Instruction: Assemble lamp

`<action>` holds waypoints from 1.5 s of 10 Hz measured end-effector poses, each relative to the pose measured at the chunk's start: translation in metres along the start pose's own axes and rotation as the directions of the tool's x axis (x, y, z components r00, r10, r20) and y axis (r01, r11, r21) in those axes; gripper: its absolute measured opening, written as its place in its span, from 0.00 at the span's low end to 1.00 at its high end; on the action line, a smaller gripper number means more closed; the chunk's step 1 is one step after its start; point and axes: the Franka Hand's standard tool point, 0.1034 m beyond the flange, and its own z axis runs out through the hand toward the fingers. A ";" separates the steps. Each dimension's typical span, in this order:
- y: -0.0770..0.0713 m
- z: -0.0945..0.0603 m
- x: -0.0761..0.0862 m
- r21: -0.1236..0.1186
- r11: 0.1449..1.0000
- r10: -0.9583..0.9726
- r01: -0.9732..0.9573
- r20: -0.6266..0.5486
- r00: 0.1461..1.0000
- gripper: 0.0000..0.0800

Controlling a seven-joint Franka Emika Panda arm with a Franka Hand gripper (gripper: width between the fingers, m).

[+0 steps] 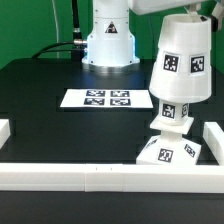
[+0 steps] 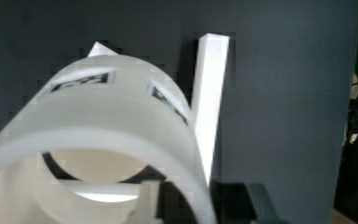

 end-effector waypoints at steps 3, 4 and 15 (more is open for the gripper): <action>0.005 0.016 0.000 -0.003 1.000 0.004 -0.004 -0.006 1.000 0.06; 0.006 0.021 0.000 -0.005 1.000 0.003 -0.003 -0.011 1.000 0.06; 0.013 0.026 -0.004 -0.006 1.000 0.007 -0.007 -0.013 1.000 0.81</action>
Offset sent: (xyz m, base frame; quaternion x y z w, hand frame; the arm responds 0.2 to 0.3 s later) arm -0.0077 -0.0085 -0.0239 -0.0182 0.0218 -0.0175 0.9994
